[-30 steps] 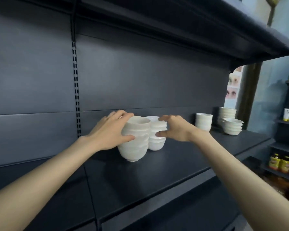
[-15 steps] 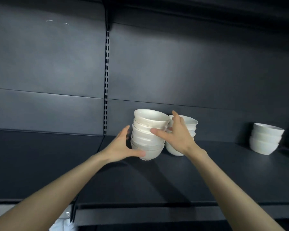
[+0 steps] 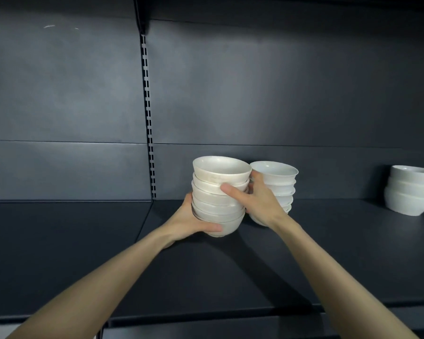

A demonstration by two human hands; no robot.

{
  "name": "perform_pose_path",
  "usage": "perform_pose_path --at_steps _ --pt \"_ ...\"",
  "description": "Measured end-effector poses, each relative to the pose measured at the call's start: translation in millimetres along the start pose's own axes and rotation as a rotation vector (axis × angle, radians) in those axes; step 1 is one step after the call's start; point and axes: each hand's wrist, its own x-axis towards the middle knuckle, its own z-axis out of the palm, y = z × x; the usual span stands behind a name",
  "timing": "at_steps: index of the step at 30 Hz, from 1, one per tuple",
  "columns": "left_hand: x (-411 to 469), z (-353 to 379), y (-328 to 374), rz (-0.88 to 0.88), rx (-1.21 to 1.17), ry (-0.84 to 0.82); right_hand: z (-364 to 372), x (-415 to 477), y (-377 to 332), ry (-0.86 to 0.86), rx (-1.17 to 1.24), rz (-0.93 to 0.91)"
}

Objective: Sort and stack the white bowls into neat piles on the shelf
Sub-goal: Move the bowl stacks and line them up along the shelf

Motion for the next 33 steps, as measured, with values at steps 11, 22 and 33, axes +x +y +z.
perform_pose_path --at_steps 11,22,33 --pt "3 -2 -5 0.005 -0.074 0.006 4 1 0 -0.047 0.080 0.018" --pt "-15 -17 20 0.023 -0.087 0.146 6 2 -27 -0.072 0.127 -0.024" --pt "-127 -82 50 0.056 -0.073 0.382 82 -15 -100 -0.298 0.149 -0.093"
